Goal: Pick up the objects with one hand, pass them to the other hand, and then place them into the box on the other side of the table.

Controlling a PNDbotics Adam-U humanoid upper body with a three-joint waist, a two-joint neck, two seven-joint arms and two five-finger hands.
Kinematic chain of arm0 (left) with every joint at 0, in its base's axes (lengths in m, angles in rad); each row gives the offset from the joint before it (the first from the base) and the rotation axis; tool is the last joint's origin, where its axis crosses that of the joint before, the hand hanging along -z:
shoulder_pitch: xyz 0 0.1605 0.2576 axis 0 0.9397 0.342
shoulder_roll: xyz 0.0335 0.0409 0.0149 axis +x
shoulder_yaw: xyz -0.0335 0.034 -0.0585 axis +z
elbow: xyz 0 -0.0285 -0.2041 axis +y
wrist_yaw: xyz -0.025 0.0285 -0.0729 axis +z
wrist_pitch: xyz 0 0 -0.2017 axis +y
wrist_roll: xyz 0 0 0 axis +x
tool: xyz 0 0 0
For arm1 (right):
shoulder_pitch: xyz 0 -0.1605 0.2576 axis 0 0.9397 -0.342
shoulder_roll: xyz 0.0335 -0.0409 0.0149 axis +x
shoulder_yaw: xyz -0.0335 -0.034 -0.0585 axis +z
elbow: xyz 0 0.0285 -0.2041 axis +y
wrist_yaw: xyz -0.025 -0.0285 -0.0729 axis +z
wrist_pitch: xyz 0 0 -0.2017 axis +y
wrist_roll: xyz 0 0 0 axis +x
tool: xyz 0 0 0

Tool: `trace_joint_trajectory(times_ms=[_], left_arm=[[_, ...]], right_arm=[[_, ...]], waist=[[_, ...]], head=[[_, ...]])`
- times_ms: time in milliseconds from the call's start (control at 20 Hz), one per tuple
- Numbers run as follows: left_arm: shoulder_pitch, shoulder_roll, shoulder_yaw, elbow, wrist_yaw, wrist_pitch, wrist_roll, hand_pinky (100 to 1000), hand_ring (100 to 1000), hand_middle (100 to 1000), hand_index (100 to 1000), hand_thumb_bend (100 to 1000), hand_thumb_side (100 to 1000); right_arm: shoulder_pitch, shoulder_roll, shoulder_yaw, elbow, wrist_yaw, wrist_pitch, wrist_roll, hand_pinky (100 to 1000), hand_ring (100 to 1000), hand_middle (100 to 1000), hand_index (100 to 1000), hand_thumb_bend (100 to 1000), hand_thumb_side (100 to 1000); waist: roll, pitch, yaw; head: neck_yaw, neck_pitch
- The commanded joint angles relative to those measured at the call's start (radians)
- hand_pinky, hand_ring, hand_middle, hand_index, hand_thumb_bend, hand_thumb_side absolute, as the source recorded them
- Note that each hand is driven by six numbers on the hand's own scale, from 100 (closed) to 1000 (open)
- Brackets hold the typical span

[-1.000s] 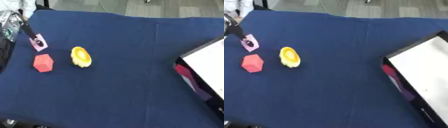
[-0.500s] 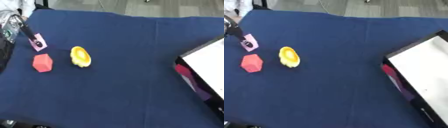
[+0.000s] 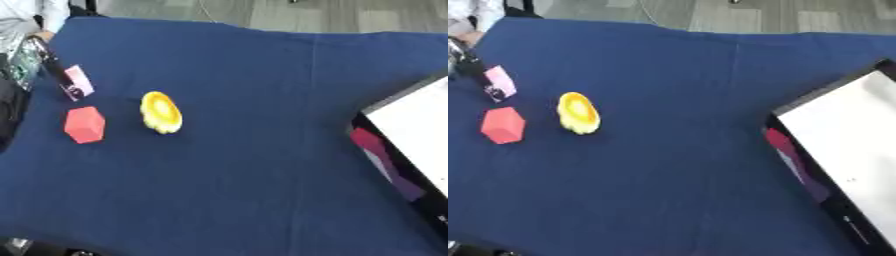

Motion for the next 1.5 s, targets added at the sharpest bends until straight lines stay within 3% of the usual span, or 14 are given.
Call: trace_joint_trajectory(times_ms=[50,600,1050,1500], left_arm=[[-0.013,0.021,0.007,-0.007,-0.008,0.113,-0.113,894,893,834,764,429,100],[-0.013,0.019,0.001,0.005,-0.037,0.119,-0.138,865,843,778,636,322,100],[-0.027,0.018,-0.007,-0.032,-0.080,0.111,-0.093,821,793,726,572,291,100],[-0.026,0.034,-0.021,-0.132,0.007,0.065,-0.052,805,780,690,551,228,100]], right_arm=[[-0.006,-0.013,-0.006,-0.007,0.007,-0.001,0.005,1000,1000,1000,1000,100,561],[-0.004,-0.009,-0.007,-0.005,0.009,-0.002,0.005,1000,1000,1000,1000,100,564],[0.001,-0.013,-0.008,-0.006,0.004,-0.006,0.005,1000,1000,1000,1000,100,562],[0.010,-0.018,-0.009,-0.006,-0.002,-0.011,0.004,1000,1000,1000,1000,100,559]], waist=[[-0.009,0.003,0.000],[-0.012,0.003,0.002],[-0.016,-0.005,0.007],[-0.017,-0.016,0.010]], head=[[0.007,-0.014],[0.014,-0.010],[0.010,-0.006],[-0.007,0.000]])
